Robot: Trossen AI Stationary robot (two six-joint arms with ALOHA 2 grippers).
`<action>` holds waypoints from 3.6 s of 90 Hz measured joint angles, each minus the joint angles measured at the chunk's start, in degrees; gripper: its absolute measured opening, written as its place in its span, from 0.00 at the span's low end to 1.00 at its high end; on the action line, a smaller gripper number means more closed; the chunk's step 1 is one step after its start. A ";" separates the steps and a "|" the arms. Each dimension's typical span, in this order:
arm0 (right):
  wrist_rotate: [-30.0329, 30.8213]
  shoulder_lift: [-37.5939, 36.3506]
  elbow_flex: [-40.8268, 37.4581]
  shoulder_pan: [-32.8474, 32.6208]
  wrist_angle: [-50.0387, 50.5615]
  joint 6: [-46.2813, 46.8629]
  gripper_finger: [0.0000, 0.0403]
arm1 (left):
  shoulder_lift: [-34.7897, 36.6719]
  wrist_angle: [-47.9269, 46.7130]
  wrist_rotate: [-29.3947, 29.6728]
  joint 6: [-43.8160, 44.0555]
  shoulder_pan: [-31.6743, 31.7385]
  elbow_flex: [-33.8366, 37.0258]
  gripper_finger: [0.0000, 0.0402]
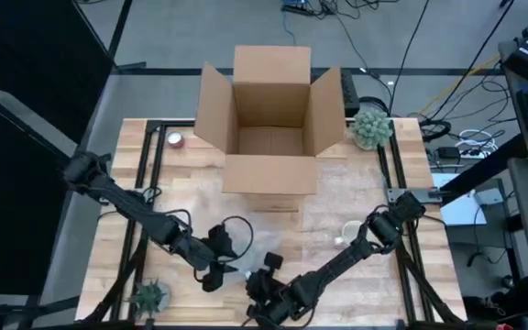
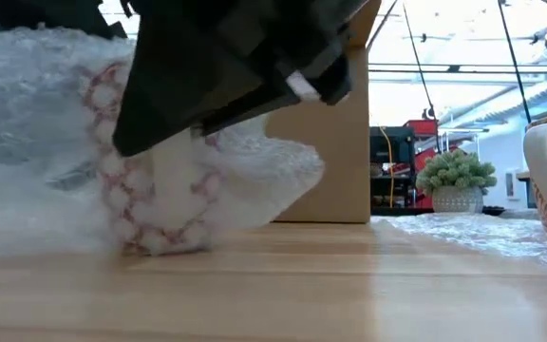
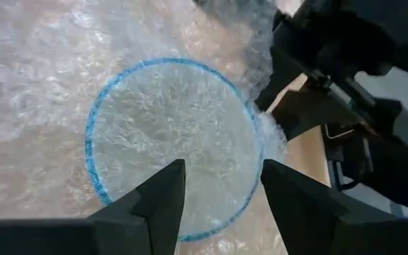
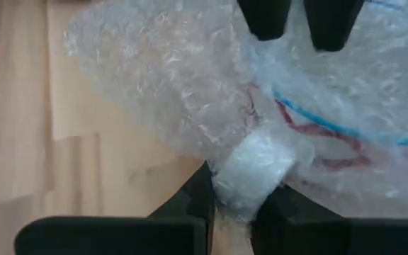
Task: Wrap mug
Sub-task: Wrap the red cup with the left transparent bubble wrap
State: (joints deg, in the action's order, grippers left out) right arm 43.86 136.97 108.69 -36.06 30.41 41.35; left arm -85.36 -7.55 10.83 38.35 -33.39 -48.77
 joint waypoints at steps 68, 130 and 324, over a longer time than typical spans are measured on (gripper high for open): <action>-10.85 -5.29 -0.16 -0.22 3.50 3.23 0.40 | -0.42 -5.78 -0.20 -3.21 3.80 -2.60 0.45; -19.66 -14.10 -0.60 8.98 8.39 -16.80 0.18 | -0.42 -4.99 -0.16 -3.28 3.74 -2.60 0.45; -28.91 -9.56 -0.60 12.92 8.40 -19.96 0.00 | 12.32 -31.17 19.28 -2.05 -1.08 2.01 0.45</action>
State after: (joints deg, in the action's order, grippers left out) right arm 14.94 127.42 108.09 -23.14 38.81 21.39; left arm -73.04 -38.72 30.11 36.30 -34.47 -46.76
